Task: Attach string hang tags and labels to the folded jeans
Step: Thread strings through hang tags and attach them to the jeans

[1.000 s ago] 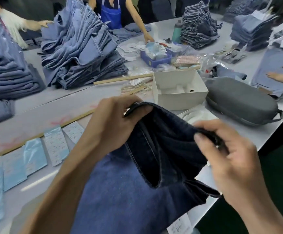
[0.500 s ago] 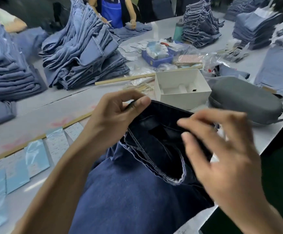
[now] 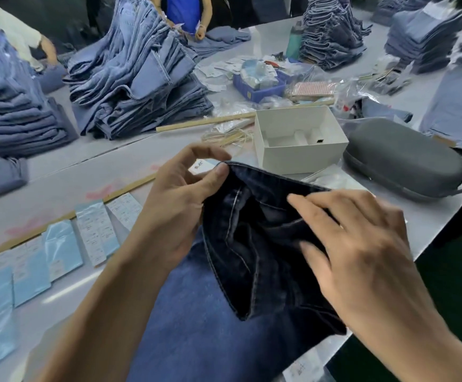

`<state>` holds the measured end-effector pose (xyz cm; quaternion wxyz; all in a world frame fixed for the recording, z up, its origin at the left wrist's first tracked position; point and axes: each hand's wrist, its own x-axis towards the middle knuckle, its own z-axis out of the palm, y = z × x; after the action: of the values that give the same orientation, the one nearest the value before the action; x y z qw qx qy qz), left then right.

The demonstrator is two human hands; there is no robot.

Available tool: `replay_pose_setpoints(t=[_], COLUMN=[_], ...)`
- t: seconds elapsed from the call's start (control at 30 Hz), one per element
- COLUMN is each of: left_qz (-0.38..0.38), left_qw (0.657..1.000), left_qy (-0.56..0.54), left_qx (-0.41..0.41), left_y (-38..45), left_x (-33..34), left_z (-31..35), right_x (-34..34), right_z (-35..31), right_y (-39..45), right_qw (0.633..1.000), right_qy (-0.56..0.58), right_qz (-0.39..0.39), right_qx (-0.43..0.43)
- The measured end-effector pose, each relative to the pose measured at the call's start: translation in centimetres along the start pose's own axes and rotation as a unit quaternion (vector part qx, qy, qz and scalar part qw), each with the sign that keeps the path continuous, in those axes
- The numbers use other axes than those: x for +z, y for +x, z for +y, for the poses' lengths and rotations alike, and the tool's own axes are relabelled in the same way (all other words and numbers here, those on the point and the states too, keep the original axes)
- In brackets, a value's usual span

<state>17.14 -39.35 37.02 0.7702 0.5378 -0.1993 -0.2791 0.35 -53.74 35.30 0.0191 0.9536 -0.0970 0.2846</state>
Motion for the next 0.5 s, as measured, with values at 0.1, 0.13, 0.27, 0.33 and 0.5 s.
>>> replay_pose_setpoints(t=[0.1,0.13,0.27,0.33,0.5], left_qz=[0.026,0.044,0.135,0.155,0.123], left_qw=[1.0,0.998,0.933,0.876,0.845], left_qy=[0.006,0.029,0.266,0.374,0.442], left_qx=[0.008,0.029,0.201,0.261,0.276], left_y=[0.2,0.3,1.1,1.2,2.0], left_x=[0.5,0.6,0.8,1.5,2.8], left_z=[-0.3,-0.5,-1.1,-1.2,-1.4], right_x=[0.2,0.3,1.0,1.5,2.3], right_z=[0.0,0.0,0.8,1.1,2.1], right_y=[-0.7,-1.2,-3.3,-4.1,-4.9], right_qw=[0.998,0.997,0.989,0.983,0.975], right_qy=[0.007,0.019,0.096,0.137,0.163], right_qz=[0.037,0.041,0.071,0.103,0.135], right_qx=[-0.042,-0.058,-0.089,-0.071,-0.063])
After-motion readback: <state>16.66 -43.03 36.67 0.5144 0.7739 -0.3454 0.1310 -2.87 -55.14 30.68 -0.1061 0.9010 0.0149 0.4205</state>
